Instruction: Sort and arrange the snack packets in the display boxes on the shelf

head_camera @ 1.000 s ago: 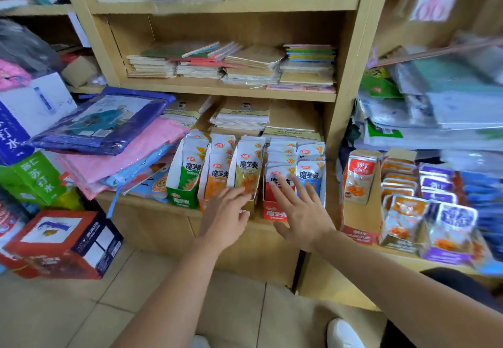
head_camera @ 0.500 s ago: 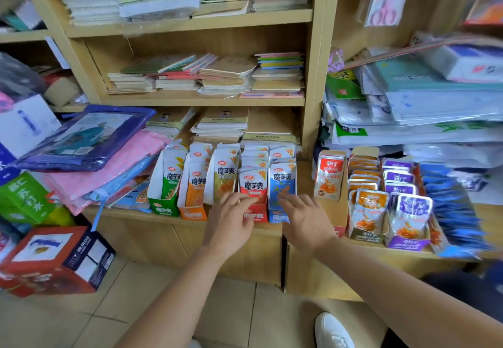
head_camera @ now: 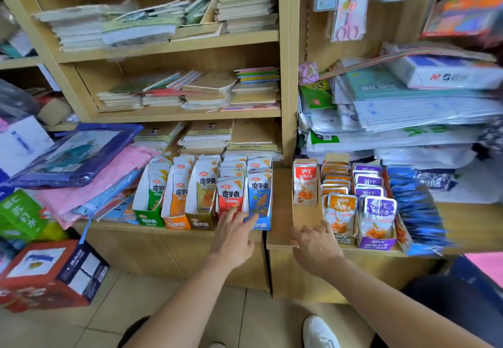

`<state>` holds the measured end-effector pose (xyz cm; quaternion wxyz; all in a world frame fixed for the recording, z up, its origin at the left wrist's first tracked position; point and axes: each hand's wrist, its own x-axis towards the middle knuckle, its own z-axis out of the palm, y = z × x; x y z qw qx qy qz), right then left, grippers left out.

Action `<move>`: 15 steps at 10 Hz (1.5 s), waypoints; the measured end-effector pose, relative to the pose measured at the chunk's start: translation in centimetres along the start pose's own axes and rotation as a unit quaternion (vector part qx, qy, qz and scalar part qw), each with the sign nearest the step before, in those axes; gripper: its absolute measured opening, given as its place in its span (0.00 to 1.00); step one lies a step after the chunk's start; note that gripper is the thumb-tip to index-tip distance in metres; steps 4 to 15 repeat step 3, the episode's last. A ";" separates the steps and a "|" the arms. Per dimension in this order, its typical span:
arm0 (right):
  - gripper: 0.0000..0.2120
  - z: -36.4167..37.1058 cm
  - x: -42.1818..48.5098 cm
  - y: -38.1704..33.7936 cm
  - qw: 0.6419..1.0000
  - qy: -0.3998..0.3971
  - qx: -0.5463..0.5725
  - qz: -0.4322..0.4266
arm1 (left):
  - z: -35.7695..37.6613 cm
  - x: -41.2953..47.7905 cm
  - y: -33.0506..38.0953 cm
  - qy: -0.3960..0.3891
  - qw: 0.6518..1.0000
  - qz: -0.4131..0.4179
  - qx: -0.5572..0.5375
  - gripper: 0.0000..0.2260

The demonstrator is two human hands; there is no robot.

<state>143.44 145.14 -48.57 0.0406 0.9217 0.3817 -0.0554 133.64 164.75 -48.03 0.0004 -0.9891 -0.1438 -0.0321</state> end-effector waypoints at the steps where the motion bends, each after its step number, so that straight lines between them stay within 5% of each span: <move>1: 0.21 -0.2 -0.2 0.3 1.000 -0.012 -0.010 -0.017 | -0.6 0.0 0.4 -0.026 0.999 -0.008 -0.039 0.30; 3: 0.27 -2.3 -0.9 1.4 0.995 0.014 0.078 -0.055 | -2.6 0.0 1.3 -0.025 0.998 -0.007 -0.060 0.28; 15: 0.27 -2.3 -0.9 1.4 0.995 0.014 0.078 -0.055 | -2.6 0.0 1.3 -0.025 0.998 -0.007 -0.060 0.28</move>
